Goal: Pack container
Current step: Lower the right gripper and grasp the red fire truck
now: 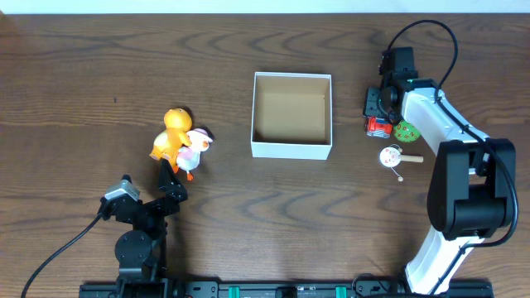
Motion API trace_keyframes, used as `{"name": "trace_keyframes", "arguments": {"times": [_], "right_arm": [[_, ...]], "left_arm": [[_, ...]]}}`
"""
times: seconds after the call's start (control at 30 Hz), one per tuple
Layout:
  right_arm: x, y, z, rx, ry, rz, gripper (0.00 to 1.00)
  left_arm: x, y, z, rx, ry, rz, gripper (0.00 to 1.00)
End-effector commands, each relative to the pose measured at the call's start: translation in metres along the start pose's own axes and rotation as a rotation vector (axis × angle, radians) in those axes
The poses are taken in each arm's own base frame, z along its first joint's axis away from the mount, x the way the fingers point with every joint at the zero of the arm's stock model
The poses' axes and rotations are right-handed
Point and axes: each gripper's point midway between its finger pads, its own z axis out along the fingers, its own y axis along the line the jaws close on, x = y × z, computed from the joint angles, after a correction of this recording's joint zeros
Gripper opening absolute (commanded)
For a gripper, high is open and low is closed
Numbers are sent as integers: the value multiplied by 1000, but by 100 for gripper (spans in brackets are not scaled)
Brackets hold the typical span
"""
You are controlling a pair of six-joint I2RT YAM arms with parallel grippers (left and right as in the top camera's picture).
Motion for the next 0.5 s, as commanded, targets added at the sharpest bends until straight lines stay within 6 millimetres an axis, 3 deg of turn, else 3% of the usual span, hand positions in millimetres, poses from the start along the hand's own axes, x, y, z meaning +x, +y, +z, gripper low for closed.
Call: {"name": "trace_keyframes", "arguments": {"times": [0.0,0.17,0.37,0.47], "right_arm": [[10,-1,3,-3,35,-9,54],[-4,4,-18,-18,-19,-33,40],[-15,20,-48,-42,-90,-96,38],[-16,24,-59,-30,-105,-111,43]], "left_arm": [[16,9,1,-30,42,23,98],[16,9,1,-30,42,23,98],[16,9,1,-30,42,23,98],[16,9,1,-30,42,23,98]]}}
